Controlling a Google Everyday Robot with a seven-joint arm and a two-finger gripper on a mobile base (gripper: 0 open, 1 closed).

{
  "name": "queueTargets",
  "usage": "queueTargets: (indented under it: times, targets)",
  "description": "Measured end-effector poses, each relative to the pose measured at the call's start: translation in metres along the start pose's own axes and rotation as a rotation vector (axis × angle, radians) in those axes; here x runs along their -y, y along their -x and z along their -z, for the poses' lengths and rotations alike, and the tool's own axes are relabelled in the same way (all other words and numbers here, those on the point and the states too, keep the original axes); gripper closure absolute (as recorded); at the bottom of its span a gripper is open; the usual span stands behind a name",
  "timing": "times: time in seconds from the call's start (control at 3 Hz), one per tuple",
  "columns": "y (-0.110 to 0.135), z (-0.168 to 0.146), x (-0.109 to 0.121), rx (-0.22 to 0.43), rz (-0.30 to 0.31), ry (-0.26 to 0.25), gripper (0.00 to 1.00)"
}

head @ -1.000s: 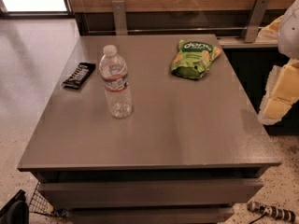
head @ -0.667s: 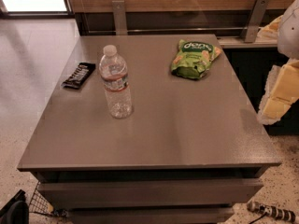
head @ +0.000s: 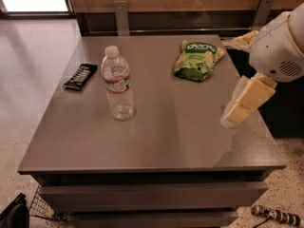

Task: Knock water bottle over

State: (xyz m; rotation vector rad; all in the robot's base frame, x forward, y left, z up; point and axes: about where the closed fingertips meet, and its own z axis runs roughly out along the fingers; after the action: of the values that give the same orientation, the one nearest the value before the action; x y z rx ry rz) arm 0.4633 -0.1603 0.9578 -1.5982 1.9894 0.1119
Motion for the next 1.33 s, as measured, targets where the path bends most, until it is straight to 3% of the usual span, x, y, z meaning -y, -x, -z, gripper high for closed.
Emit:
queueTargets:
  times: [0.33, 0.67, 1.0, 1.33]
  targets:
    - [0.02, -0.057, 0.002, 0.275, -0.043, 0.031, 0.0]
    - [0.045, -0.082, 0.001, 0.477, -0.105, 0.095, 0.0]
    - [0.072, -0.098, 0.0, 0.626, -0.157, 0.157, 0.0]
    - [0.095, -0.107, 0.0, 0.697, -0.176, 0.186, 0.0]
